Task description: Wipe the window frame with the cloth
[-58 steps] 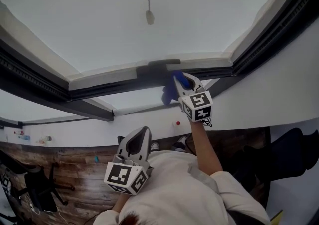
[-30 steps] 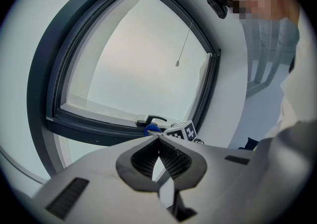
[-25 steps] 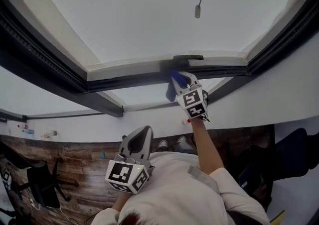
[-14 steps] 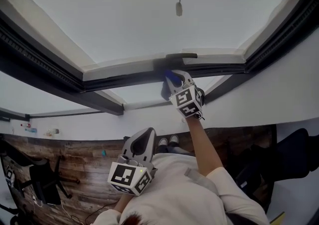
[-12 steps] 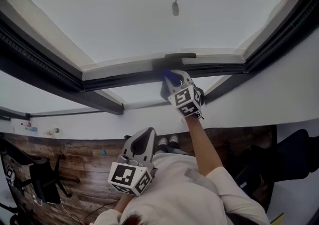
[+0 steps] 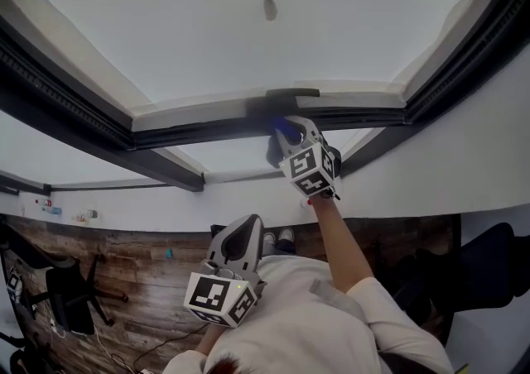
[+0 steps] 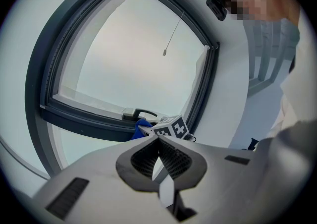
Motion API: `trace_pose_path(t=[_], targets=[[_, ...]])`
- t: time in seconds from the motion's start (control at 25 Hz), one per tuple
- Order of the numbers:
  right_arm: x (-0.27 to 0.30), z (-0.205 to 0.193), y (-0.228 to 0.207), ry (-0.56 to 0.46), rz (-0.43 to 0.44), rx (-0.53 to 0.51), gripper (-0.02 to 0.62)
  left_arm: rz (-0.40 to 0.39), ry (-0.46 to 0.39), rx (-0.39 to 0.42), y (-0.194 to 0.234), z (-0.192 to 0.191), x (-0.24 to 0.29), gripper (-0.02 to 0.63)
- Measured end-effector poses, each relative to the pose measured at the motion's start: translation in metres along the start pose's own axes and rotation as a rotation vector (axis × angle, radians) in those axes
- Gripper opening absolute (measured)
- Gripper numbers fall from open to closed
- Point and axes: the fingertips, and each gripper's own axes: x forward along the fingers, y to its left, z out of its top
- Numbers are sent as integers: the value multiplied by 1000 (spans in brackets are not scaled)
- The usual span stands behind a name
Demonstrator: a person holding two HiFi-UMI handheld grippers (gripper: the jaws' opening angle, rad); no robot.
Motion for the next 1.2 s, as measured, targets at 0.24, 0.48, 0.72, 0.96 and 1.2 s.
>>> trace_pose_path(t=[0.24,0.48,0.72,0.96,1.2], targets=[[-3,-3,-4,-3,-8,-2,49,5,-20,1,-5,-2,2,6],[-2,-3,-3,22,-25,1,49,17,-31,-14,7,5,-1,6],[-2,-4,-5,55,-57,17,49,3,4,-2,23,14,-3,5],[-3,-6,-8,53,-77,34,49,-17,3,19,30,21,4,5],[-11,-15,-20,46,-100,54,49,-24,-7,30,21,21,9,5]])
